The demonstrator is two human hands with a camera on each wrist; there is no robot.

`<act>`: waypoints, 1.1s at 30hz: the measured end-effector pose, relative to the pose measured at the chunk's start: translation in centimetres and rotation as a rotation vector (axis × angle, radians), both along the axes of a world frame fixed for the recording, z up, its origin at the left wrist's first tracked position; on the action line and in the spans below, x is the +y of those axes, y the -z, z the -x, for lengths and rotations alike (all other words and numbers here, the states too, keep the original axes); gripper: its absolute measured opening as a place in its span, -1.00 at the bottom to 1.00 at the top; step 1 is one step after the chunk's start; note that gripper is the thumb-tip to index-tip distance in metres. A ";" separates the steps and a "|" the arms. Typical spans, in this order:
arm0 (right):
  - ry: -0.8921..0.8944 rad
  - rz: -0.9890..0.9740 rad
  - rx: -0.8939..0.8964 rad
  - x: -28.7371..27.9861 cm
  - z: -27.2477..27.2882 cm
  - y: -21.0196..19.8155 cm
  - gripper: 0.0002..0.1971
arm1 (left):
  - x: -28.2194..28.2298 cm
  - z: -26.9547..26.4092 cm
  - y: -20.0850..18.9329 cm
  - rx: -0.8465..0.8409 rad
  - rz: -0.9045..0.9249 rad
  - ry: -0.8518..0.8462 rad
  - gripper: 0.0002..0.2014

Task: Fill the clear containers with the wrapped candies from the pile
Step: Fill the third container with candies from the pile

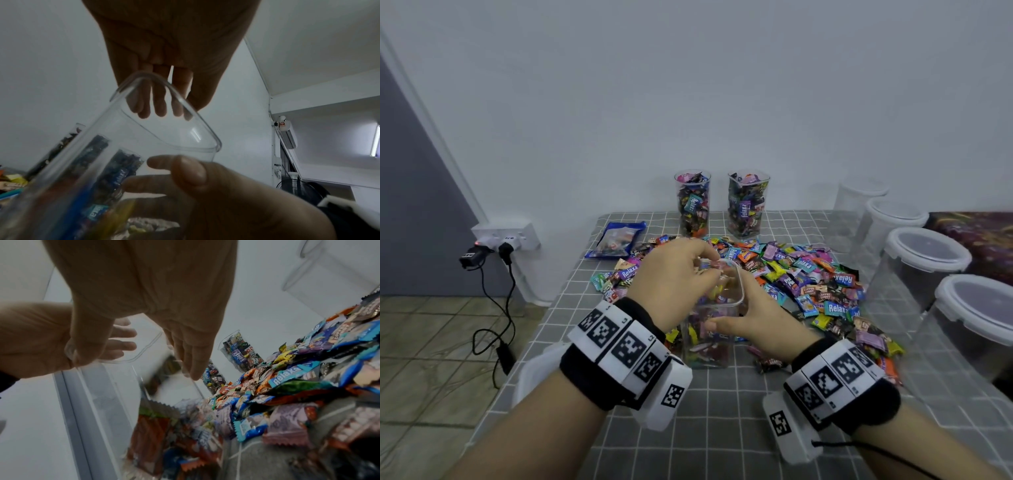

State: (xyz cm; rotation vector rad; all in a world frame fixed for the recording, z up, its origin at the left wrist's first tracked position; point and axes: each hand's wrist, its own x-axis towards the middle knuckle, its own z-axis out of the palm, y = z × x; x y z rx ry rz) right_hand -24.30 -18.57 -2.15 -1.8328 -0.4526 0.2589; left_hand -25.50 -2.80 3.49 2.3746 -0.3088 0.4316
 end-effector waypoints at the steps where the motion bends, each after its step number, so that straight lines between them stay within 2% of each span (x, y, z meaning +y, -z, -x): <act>1: -0.007 -0.001 0.002 0.0 0.0 0.0 -0.23 | 0.0 0.1 -0.1 -0.013 0.009 -0.004 -0.86; 6: -0.074 0.182 -0.020 -0.9 -0.6 0.2 -0.05 | 0.6 -0.3 -0.4 -0.119 0.114 -0.095 -0.84; 11: -0.156 0.467 -0.008 -2.5 -1.7 -0.6 -0.16 | 2.7 -2.3 0.5 -0.052 0.077 -0.204 -0.76; 14: -0.035 0.644 -0.041 -3.4 -3.2 -0.2 -0.20 | 4.0 -4.0 2.1 0.070 -0.030 -0.264 -0.74; 17: 0.120 0.768 -0.059 -4.2 -4.9 0.7 -0.16 | 4.9 -5.5 3.7 0.205 -0.139 -0.316 -0.61; 24: 0.474 1.023 -0.109 -6.1 -7.8 2.0 -0.23 | 6.5 -8.5 6.7 0.430 -0.252 -0.427 -0.43; 28: 0.566 1.059 -0.022 -6.7 -9.1 2.2 -0.23 | 7.5 -9.7 8.2 0.519 -0.276 -0.522 -0.40; 33: 0.565 1.106 0.134 -7.0 -10.1 3.0 -0.17 | 8.6 -10.8 10.2 0.649 -0.234 -0.619 -0.12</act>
